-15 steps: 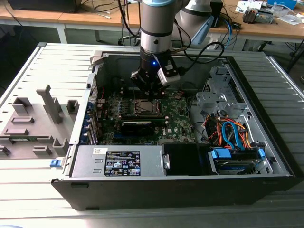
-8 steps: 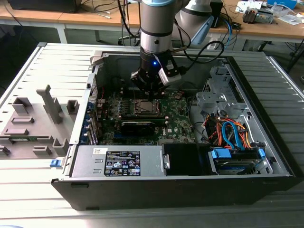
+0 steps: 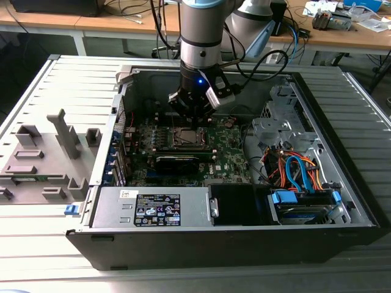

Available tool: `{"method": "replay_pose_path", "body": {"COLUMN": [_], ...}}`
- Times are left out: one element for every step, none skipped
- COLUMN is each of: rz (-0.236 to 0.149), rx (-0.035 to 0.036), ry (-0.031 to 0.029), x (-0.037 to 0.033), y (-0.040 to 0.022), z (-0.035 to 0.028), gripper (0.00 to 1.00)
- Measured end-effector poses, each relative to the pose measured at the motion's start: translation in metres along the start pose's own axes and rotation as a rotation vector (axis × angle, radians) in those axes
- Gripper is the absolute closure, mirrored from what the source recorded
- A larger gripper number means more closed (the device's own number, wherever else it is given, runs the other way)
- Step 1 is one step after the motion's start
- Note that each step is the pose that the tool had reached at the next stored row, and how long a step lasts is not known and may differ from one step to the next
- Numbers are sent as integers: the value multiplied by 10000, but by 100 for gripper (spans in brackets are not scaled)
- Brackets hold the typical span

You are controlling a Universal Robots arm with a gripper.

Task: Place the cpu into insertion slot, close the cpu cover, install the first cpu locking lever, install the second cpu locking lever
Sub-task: 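Install the first cpu locking lever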

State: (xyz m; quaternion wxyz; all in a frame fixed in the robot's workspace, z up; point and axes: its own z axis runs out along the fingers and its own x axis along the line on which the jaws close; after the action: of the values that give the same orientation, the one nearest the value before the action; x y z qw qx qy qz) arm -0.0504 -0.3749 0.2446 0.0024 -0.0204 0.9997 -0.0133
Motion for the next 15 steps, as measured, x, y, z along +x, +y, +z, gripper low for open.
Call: {"method": "replay_pose_path", "body": {"rz": [11, 48, 52, 56, 59, 59, 58, 58, 58, 59, 59, 59, 59, 59, 59], "rx": [-21, -23, -24, -24, -24, -24, -24, -24, -28, -30, -28, -26, -27, -27, -28], "ry": [-1, -1, -1, -1, 0, -1, -1, -1, -2, -3, -1, -1, -1, -1, -1], "x": [0, 0, -1, -1, -1, -1, -1, -1, -1, 0, 0, 0, 0, 0, 0], "y": [0, 0, 0, 0, 0, 0, 0, 0, 1, 1, 0, 0, -1, -1, -1], "z": [0, 0, 1, 1, 1, 1, 1, 1, 1, 0, -4, -17, -39, -53, -62], "gripper": [89, 89, 89, 89, 89, 89, 89, 89, 89, 89, 89, 89, 89, 89, 89]}}
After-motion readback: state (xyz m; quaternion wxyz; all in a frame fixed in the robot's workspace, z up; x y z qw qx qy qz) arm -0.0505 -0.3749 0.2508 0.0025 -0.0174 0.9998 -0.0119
